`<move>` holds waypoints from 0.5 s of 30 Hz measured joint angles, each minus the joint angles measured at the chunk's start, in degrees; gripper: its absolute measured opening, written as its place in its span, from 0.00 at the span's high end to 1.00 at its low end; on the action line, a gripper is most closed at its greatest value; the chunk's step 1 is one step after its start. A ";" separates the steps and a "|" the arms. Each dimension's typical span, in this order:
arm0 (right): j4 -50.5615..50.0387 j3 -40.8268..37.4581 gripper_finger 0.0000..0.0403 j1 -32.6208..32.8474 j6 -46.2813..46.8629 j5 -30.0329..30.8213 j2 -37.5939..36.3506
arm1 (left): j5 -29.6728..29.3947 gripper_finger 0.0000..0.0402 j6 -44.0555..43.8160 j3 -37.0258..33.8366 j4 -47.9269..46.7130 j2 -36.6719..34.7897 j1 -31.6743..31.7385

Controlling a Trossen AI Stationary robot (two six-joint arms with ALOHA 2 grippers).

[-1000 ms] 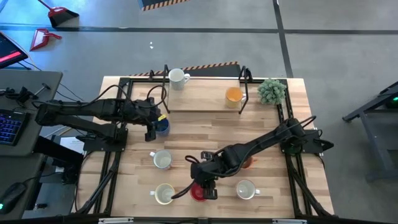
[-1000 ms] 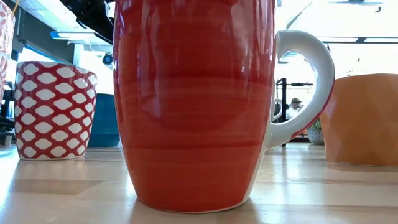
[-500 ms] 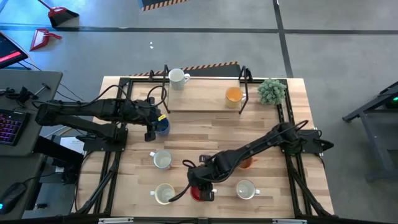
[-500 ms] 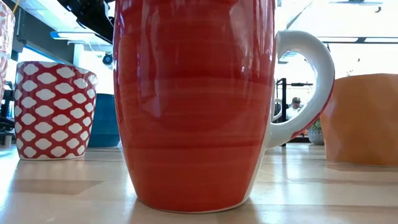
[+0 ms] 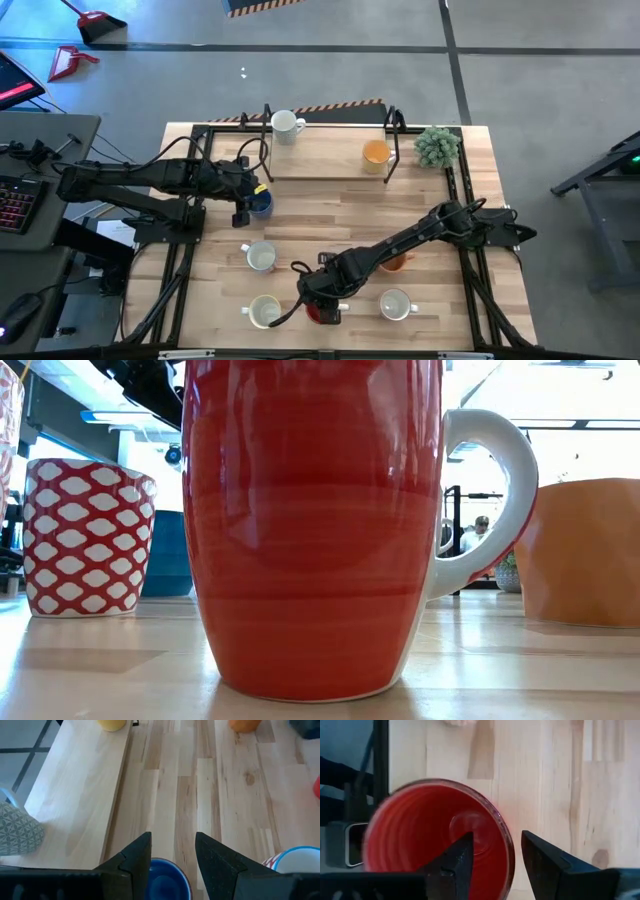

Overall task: Place coffee mugs
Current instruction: Put the red mug on the shelf

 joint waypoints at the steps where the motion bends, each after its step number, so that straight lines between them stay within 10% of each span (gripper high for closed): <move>1: 0.04 0.00 0.65 0.00 0.15 0.00 0.29 | 0.01 0.65 0.00 0.00 0.03 0.00 0.00; 9: 0.09 0.21 0.95 -0.02 2.28 4.29 0.54 | 0.08 0.65 0.00 0.00 0.00 0.00 0.00; 15: 1.67 0.66 0.99 0.60 0.23 4.71 0.50 | 0.07 0.65 2.33 0.00 0.02 0.00 0.00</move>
